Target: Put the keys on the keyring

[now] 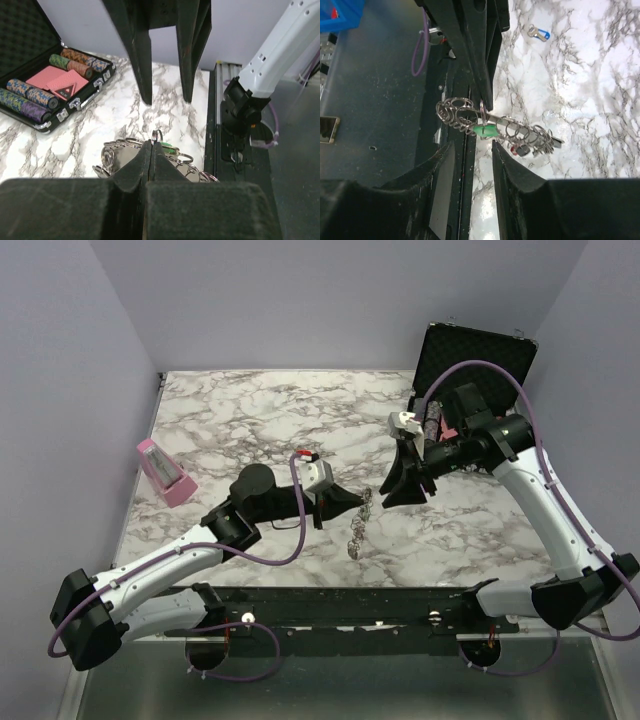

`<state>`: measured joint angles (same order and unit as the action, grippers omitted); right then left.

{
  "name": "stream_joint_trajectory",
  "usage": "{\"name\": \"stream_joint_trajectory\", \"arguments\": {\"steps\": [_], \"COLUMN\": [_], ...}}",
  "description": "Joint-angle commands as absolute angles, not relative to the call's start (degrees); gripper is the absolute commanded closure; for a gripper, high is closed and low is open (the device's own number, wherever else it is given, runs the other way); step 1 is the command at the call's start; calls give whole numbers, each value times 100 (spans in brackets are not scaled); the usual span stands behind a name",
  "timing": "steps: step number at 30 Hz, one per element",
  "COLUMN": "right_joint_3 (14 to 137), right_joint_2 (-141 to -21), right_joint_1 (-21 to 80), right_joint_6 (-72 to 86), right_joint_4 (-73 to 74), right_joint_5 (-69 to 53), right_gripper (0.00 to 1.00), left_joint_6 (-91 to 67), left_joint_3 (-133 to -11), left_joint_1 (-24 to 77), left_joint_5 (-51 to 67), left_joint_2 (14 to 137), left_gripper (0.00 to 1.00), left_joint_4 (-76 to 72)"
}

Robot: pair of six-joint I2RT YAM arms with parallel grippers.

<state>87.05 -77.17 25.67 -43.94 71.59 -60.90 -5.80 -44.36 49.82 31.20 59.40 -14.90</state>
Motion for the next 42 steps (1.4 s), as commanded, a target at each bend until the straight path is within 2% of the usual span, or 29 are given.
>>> {"name": "stream_joint_trajectory", "arguments": {"steps": [1,13,21,34,42], "right_joint_3": [8482,8121,7594,7295,7558], "right_joint_2": [-7366,-7181,-7067,-6979,-7014], "right_joint_1": [2128,1459,1196,1318,1512], "right_joint_6": [-4175,-2779,-575,694,659], "right_joint_4": [6847,5784,3809,2848,2672], "right_joint_5": [-7056,-8129,-9193,-8860,-8403], "right_gripper": [53,51,51,54,57], "left_joint_6": [-1423,-1846,-1608,-2671,-3085], "left_joint_3": [-3816,-3244,-3252,-3261,-3331], "left_joint_1": [4948,4948,4939,4966,5054], "left_joint_5": [2699,2592,2672,2365,2022], "left_joint_2": [5599,5599,5634,6459,6838], "left_gripper": [100,100,100,100,100], "left_joint_4": [-3619,-5158,-5642,-7619,-7752]}}
